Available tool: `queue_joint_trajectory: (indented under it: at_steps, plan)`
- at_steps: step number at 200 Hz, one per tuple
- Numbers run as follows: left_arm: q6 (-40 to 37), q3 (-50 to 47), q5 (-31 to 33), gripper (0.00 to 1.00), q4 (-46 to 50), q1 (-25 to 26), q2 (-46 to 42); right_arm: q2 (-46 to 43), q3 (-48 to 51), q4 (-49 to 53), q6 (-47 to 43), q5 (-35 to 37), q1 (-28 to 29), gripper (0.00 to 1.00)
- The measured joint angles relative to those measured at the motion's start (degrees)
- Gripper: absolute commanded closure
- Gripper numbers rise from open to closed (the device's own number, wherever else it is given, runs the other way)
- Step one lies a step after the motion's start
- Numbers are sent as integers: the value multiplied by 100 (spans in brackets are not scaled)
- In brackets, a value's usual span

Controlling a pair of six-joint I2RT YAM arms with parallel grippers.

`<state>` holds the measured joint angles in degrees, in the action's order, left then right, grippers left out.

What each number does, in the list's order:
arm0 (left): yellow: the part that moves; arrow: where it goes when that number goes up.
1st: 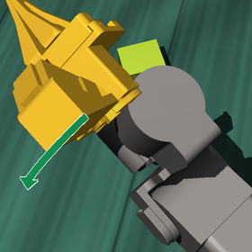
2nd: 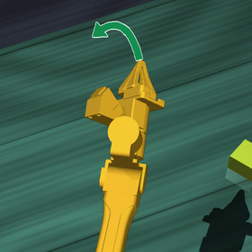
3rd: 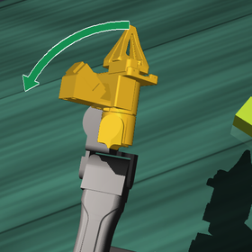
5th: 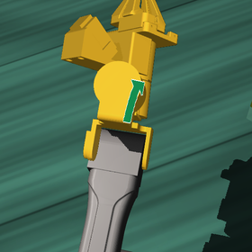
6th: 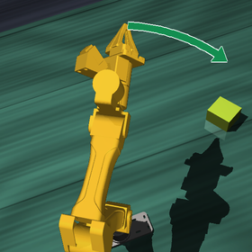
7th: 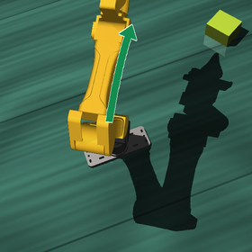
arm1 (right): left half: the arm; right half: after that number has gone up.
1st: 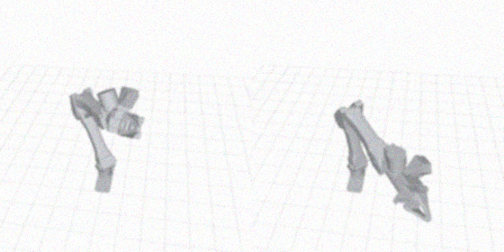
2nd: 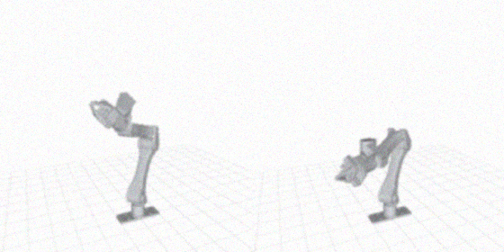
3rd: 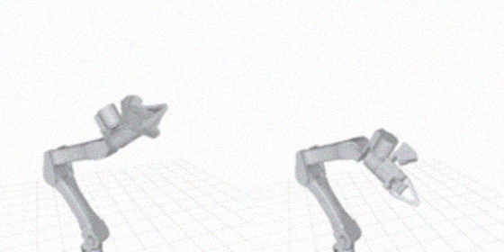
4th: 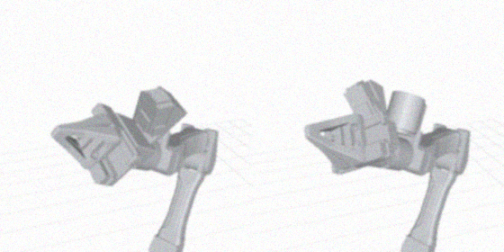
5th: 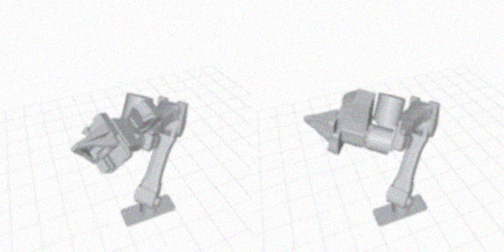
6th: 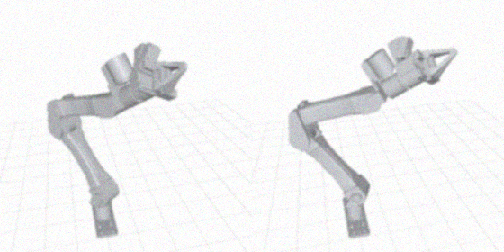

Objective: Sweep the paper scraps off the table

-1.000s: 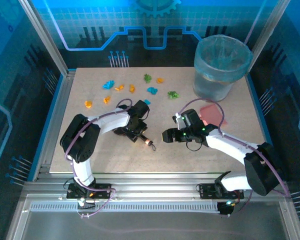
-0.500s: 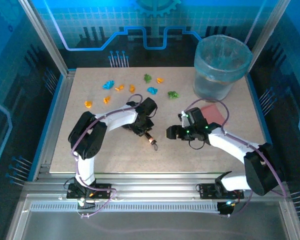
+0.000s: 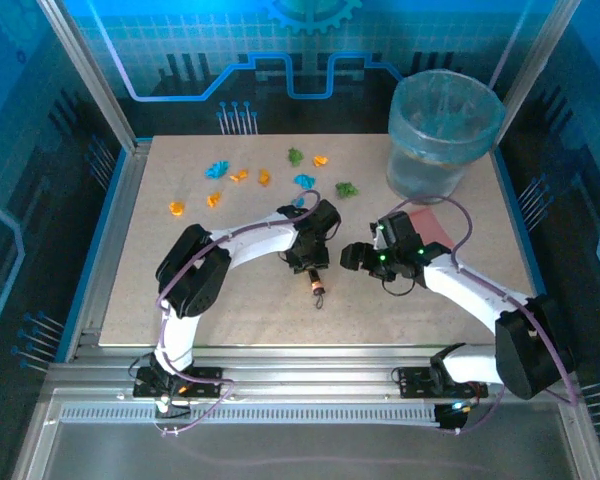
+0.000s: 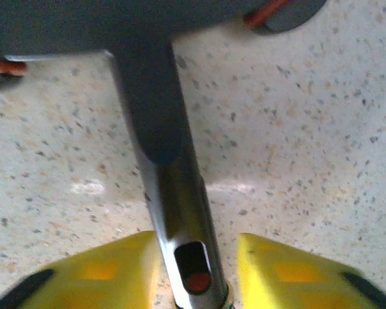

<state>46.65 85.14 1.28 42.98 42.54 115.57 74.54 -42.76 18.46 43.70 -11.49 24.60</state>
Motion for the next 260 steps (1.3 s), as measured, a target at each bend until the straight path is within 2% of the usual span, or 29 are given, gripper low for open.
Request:
queue_joint_trajectory:
  at_steps: [43,83,108,153,182,222,260]
  plan:
    - [-334,-166,-24,27,-81,-81,-162,234,-479,520,372,282,-66,27]
    - [-249,-1342,-111,14,-623,-398,-1709,1097,-1567,955,295,577,334,32]
    - [-31,-1991,-105,12,-931,-730,-2743,1720,-2240,1128,146,654,671,37]
    - [328,-3235,136,9,-1329,-1488,-3858,3206,-3768,1814,-339,914,1351,43]
    - [544,-3799,402,3,-1469,-1576,-4599,3685,-4120,2149,-514,1156,1714,52]
    - [638,-4293,804,1,-1746,-1644,-5499,4218,-4638,2551,-645,1604,1784,52]
    - [629,-4562,916,1,-2000,-1650,-5838,4531,-4946,2778,-715,1869,1784,52]
